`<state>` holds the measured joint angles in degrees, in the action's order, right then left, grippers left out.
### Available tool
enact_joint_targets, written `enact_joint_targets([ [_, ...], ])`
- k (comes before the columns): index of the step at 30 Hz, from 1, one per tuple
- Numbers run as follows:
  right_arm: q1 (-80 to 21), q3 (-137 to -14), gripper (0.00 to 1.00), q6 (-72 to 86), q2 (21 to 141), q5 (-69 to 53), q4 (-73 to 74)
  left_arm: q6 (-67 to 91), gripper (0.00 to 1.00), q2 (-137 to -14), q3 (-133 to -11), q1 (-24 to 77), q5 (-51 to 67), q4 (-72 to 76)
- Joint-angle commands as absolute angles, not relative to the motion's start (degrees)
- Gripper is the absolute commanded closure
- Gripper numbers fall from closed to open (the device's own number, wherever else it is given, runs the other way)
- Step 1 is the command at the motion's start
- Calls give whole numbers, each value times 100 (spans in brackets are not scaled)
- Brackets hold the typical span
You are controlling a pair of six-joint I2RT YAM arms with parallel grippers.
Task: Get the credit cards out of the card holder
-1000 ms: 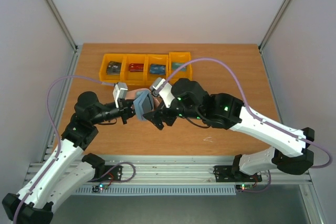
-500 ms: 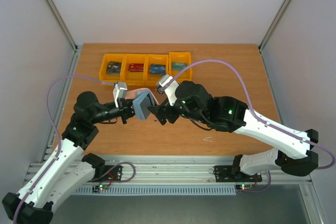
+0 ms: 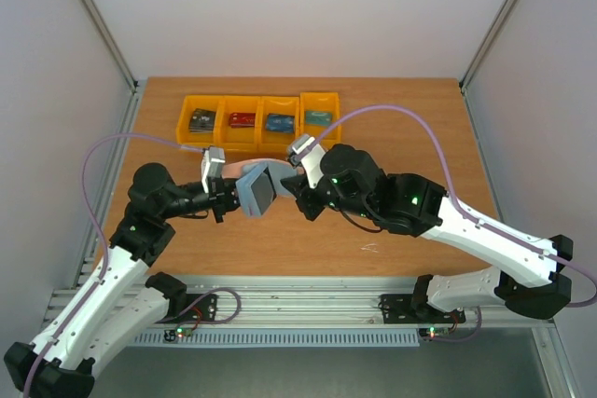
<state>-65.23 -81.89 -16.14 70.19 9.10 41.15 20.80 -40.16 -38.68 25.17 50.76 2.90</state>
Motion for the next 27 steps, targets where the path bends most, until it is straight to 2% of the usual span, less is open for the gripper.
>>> enact_joint_targets([
  [1, -6500, -8388, 98, -1302, 7020, 1201, 4180, 2043, 80, -3937, -3918, 2540, 5134, 565],
  [2, -6489, -8464, 99, -1222, 7035, 1337, 4315, 2033, 52, -3918, -3894, 2540, 5005, 477],
  [4, -6455, -8737, 99, -989, 7099, 1641, 4747, 1932, 10, -3890, -3822, 2540, 4805, 264],
  [5, -6452, -8899, 99, -861, 7169, 1823, 5019, 1842, 2, -3872, -3770, 2540, 4739, 159],
  [9, -6451, -9883, 99, -298, 7815, 2606, 6692, 1527, 1, -3816, -3618, 2540, 4647, 29],
  [13, -6476, -10685, 99, -90, 8476, 2742, 7608, 1511, 1, -3836, -3597, 2540, 4377, -180],
  [20, -6486, -10751, 99, -246, 8482, 2056, 7283, 1619, 1, -3868, -3511, 2540, 3539, -502],
  [27, -6478, -10132, 99, -769, 7701, 1012, 6389, 1603, 1, -3859, -3503, 2502, 3599, -518],
])
